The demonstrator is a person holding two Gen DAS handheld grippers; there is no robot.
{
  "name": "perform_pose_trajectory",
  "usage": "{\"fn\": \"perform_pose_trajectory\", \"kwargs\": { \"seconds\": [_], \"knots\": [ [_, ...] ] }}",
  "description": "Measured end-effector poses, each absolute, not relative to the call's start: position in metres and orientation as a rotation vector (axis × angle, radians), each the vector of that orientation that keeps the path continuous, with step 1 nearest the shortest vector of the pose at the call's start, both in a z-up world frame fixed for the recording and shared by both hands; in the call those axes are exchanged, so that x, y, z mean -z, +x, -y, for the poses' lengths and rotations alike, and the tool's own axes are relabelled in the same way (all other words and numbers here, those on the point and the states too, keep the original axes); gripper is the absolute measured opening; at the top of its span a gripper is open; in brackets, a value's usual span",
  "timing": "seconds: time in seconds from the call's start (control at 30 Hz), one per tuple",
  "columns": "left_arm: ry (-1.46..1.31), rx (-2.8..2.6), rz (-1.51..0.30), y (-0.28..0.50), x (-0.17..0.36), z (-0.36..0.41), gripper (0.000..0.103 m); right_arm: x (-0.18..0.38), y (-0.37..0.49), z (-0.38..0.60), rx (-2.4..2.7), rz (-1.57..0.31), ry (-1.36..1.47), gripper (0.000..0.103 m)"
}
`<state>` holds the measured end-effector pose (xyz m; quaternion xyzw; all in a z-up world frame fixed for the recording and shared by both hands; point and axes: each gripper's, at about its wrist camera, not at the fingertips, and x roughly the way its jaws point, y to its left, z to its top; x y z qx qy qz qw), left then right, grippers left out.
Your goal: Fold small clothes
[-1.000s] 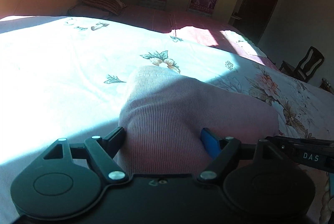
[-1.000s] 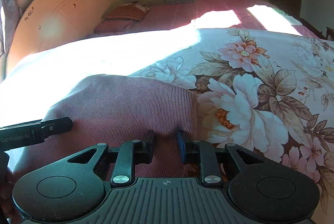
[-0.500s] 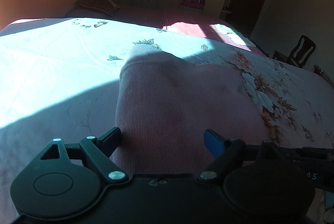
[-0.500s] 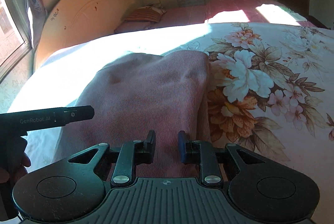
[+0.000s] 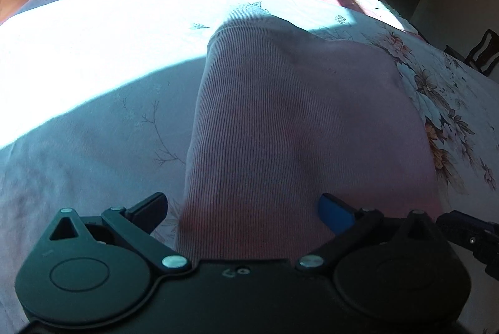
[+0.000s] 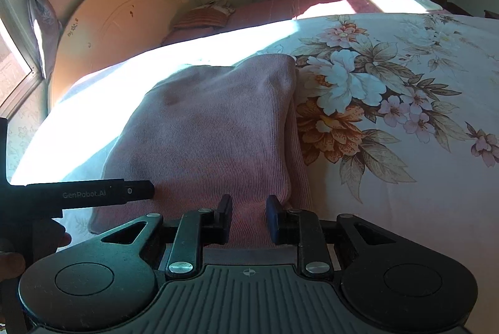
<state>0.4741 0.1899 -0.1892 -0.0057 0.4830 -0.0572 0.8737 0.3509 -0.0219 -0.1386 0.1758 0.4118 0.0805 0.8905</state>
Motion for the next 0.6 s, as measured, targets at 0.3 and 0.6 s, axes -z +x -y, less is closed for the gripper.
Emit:
{"fn": "perform_pose_trajectory", "kwargs": {
  "seconds": [0.3, 0.6],
  "knots": [
    [0.077, 0.093, -0.826, 0.403, 0.119, -0.187, 0.102, 0.102, 0.308, 0.029, -0.271, -0.83, 0.384, 0.083],
    [-0.025, 0.061, -0.737, 0.293, 0.056, -0.19, 0.102, 0.067, 0.222, 0.041, -0.37, -0.82, 0.348, 0.099]
  ]
}}
